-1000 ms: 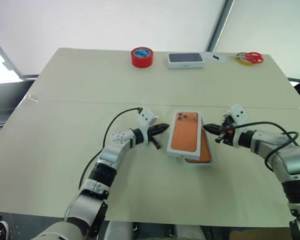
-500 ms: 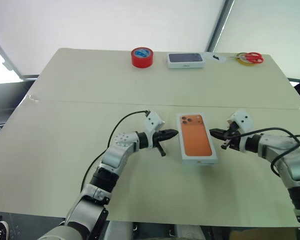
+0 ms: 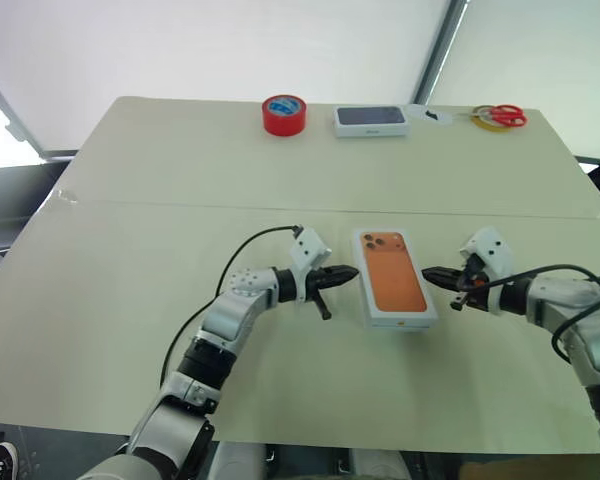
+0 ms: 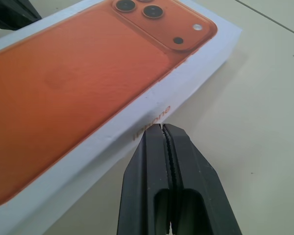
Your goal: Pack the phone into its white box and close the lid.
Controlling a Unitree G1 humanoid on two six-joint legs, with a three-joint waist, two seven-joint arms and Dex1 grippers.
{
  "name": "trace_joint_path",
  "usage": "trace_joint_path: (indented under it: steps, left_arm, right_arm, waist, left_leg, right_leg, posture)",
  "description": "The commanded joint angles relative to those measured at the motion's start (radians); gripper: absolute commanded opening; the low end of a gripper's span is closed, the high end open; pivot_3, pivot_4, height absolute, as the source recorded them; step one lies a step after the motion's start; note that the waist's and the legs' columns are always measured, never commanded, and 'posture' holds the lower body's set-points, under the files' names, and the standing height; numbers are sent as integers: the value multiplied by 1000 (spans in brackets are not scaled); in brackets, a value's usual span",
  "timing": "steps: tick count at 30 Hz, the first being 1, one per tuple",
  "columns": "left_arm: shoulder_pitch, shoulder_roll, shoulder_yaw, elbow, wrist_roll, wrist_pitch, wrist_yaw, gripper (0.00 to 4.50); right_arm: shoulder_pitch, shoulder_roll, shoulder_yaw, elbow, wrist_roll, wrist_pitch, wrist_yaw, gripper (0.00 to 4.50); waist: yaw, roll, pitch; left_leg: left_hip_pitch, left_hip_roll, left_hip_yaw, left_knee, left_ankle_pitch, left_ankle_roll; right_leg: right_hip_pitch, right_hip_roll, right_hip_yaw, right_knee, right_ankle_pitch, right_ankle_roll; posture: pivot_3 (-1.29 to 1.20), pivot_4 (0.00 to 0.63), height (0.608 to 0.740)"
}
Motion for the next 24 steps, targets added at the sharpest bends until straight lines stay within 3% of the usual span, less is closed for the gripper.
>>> trace_joint_path:
  steps: [1,15,18,24]
  left_arm:
    - [2,-19,-24,-51,-15,0,-11,0]
    - [53,34,-69,-108,4,23,-49,0]
    - [51,34,-34,-90,-4,12,-23,0]
    - [-11,13,26,-99,-45,21,5,0]
  right_arm:
    - [16,-19,-36,-76,36,13,41,34]
    - [90,-47,-33,-129,-5,-6,88,34]
    - [86,-52,1,-85,-79,-58,69,34]
    - [4,-2,-70,-32,-11,-36,48,34]
  waist:
    - [1,0,0]
    - [0,0,0]
    - [0,0,0]
    - [1,0,0]
  left_leg:
    - [0,0,0,0,0,0]
    - [1,0,0,0,0,0]
    - [1,0,0,0,0,0]
    - [1,0,0,0,0,0]
  right_leg:
    - [0,0,0,0,0,0]
    - [1,0,0,0,0,0]
    - [1,0,0,0,0,0]
    - [1,0,0,0,0,0]
  posture:
    - [0,150,730]
    - [0,150,730]
    - [0,150,730]
    - [0,150,730]
